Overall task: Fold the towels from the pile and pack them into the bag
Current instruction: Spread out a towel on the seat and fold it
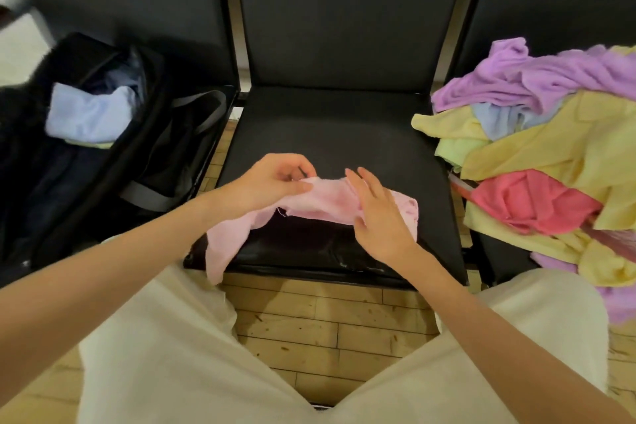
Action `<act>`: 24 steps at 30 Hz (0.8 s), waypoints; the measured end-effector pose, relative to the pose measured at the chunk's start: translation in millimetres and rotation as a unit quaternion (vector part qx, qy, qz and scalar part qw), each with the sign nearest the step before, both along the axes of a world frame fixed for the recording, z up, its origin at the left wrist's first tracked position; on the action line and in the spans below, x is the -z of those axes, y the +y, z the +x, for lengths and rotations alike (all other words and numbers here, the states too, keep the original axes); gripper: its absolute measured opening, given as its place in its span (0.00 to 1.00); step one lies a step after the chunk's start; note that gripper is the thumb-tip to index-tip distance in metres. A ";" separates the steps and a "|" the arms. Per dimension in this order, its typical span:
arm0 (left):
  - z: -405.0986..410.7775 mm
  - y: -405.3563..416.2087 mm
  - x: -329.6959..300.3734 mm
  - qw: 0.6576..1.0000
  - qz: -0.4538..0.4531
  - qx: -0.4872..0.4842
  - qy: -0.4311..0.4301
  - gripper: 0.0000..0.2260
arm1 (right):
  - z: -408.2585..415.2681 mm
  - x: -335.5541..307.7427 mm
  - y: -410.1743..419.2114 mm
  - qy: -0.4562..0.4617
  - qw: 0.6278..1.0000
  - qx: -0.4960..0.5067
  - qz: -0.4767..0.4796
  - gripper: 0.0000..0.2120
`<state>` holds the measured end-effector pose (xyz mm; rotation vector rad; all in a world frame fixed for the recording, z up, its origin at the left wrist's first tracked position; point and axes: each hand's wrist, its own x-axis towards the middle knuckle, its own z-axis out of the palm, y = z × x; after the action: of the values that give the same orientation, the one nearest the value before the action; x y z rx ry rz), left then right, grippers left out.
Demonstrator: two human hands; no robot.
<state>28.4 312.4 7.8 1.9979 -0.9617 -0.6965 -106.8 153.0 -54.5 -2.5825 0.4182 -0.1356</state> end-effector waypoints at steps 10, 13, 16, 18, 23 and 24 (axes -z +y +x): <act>2.4 63.4 -29.5 0.997 -0.040 0.063 -0.021 0.08 | 41.1 -25.7 29.5 0.148 0.962 -0.205 0.103 0.17; 8.9 73.8 -46.8 0.995 -0.069 0.031 -0.069 0.06 | 39.1 -42.5 36.1 0.098 0.971 -0.168 0.137 0.04; 22.8 75.4 -66.1 0.980 -0.071 -0.029 -0.182 0.08 | 35.1 -65.0 36.8 -0.031 0.985 -0.075 0.151 0.04; 28.5 73.7 -76.1 0.965 -0.047 -0.058 -0.251 0.06 | 36.1 -76.3 36.8 -0.072 0.986 -0.011 0.147 0.04; 38.9 69.4 -49.9 0.941 0.124 -0.078 -0.306 0.07 | 33.1 -102.6 35.8 -0.052 0.972 -0.006 0.227 0.11; 38.4 68.5 -42.0 0.941 0.138 -0.107 -0.288 0.05 | 31.2 -106.1 35.3 -0.028 0.974 -0.016 0.223 0.10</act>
<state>66.9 381.0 49.9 2.5849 -0.9841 -0.1161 -75.6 188.3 51.6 -2.1375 0.3399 -0.0906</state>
